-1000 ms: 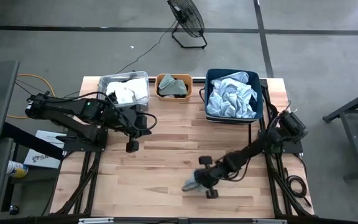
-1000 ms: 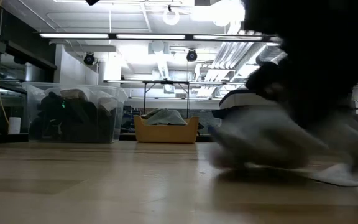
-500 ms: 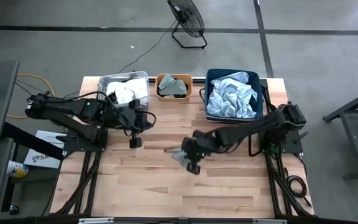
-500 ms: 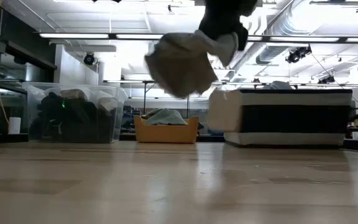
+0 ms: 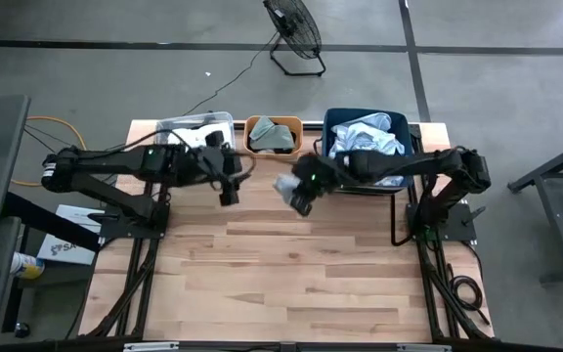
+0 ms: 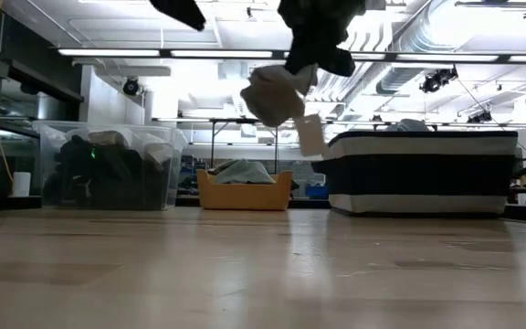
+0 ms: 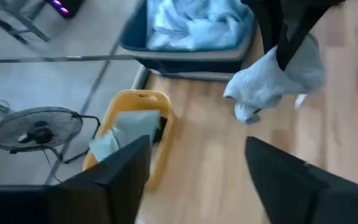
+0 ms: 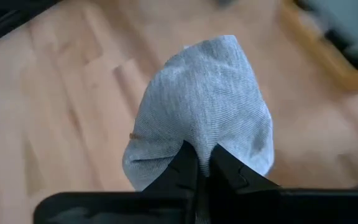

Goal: Pick & Place Cloths
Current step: Put the light gray sock into the yellow bin

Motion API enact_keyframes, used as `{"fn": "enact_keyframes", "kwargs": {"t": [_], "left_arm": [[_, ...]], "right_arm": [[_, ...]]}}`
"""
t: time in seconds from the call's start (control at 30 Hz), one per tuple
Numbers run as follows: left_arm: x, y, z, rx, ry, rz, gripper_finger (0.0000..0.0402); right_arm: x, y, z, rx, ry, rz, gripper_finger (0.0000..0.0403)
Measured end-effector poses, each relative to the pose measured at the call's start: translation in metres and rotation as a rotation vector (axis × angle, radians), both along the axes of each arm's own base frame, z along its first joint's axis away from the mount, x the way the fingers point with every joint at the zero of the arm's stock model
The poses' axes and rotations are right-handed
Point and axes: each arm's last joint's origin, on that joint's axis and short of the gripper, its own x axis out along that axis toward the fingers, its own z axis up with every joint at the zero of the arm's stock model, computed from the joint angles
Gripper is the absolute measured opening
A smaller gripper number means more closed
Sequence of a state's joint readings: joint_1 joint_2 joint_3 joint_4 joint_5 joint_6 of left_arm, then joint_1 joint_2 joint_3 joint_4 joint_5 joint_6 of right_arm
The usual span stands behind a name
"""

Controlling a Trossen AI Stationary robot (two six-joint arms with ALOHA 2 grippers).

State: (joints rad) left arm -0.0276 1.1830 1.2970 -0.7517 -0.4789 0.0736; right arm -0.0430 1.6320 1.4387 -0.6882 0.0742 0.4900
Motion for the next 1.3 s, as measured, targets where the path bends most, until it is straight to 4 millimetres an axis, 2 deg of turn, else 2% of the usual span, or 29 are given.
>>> {"fn": "enact_keyframes", "kwargs": {"t": [0.07,0.17,0.5,0.67,0.93,1.1,1.3], "left_arm": [[0.011,0.009,0.000,0.009,-0.036,0.008,0.0279],[0.023,0.022,-0.002,0.002,-0.051,-0.029,0.0301],[0.065,0.054,-0.024,0.007,-0.069,-0.083,0.0299],[0.078,0.064,-0.038,-0.022,-0.051,-0.078,0.0299],[0.083,0.069,-0.041,-0.066,-0.096,-0.009,0.0297],[0.083,0.069,-0.041,-0.086,-0.099,0.008,0.0259],[0.083,0.069,-0.041,-0.121,-0.121,0.015,0.0174]], "right_arm": [[0.000,-0.013,0.006,-0.026,-0.046,-0.011,0.0005],[0.002,-0.032,0.012,-0.061,-0.108,-0.029,0.0005],[-0.001,-0.081,0.018,-0.072,-0.206,-0.089,0.0005],[-0.001,-0.091,0.023,-0.028,-0.283,0.017,0.0005],[-0.003,-0.092,0.026,0.009,-0.322,0.151,0.0005],[-0.007,-0.094,0.031,0.007,-0.347,0.197,0.0005],[-0.019,-0.099,0.045,-0.005,-0.392,0.218,0.0005]]}}
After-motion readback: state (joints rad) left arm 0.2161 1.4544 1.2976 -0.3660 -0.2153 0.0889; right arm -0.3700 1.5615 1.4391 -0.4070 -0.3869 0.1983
